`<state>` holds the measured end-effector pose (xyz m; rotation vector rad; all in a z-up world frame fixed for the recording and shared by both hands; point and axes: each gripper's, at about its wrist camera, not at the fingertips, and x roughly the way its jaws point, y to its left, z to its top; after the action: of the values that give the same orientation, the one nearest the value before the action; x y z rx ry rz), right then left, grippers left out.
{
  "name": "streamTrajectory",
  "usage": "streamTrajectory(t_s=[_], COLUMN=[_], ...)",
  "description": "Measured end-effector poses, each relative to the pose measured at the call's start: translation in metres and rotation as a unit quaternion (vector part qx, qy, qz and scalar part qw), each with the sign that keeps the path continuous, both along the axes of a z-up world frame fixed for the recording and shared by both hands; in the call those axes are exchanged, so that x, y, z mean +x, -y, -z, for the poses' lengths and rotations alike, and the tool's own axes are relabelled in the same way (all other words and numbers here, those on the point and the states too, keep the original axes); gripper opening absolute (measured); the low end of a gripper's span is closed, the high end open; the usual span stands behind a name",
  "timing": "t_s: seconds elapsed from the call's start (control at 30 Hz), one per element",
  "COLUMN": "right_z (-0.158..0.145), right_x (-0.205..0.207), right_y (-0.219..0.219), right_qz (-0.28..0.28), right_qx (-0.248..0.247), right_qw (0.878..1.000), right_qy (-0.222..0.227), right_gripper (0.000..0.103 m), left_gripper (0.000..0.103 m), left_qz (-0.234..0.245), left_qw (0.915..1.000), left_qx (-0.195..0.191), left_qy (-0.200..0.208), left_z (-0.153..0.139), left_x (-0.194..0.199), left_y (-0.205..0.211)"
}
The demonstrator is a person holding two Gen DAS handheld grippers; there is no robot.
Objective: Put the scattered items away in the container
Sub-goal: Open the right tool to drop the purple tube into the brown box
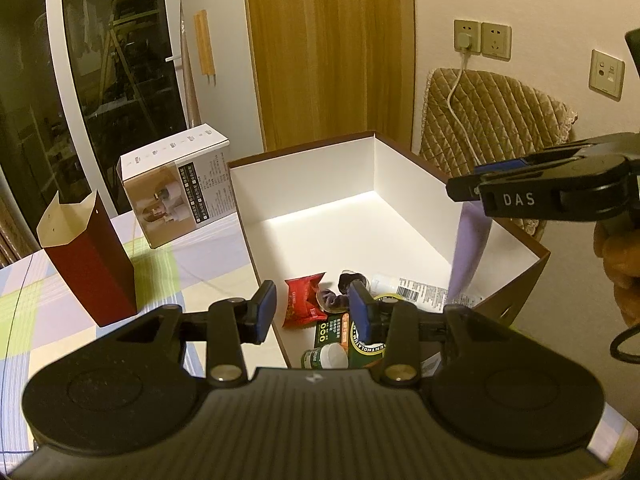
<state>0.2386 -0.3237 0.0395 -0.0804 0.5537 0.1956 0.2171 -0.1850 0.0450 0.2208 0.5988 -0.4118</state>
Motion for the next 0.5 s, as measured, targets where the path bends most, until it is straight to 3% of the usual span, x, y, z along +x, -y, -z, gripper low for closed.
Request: streamTrajectory(t_s=[0.37,0.4,0.43,0.47,0.5], right_z=[0.001,0.000,0.000,-0.002,-0.003], right_x=[-0.004,-0.004,-0.005,-0.007,-0.011], right_y=[-0.001,0.000,0.001,0.003,0.005], right_qz=[0.009,0.013,0.017,0.022,0.025], right_qx=[-0.008,-0.011,-0.011,-0.006,-0.001], right_qw=[1.000,1.000,1.000,0.999,0.999], right_qy=[0.008,0.011,0.014,0.024,0.037], right_gripper=[0.035,0.045,0.065,0.096,0.098], left_gripper=[0.040,0.042,0.051,0.066,0.073], left_qz=[-0.005,-0.005,-0.007,-0.009,-0.014], left_qw=[1.0000,1.0000,1.0000,1.0000,0.9999], left_qx=[-0.002,-0.002,-0.002,-0.002,0.000], left_qy=[-0.004,-0.004,-0.004,-0.002,0.002], left_z=[0.000,0.000,0.000,0.000,0.000], left_x=[0.001,0.001,0.001,0.001,0.000], left_y=[-0.004,-0.004,-0.004,-0.005,-0.005])
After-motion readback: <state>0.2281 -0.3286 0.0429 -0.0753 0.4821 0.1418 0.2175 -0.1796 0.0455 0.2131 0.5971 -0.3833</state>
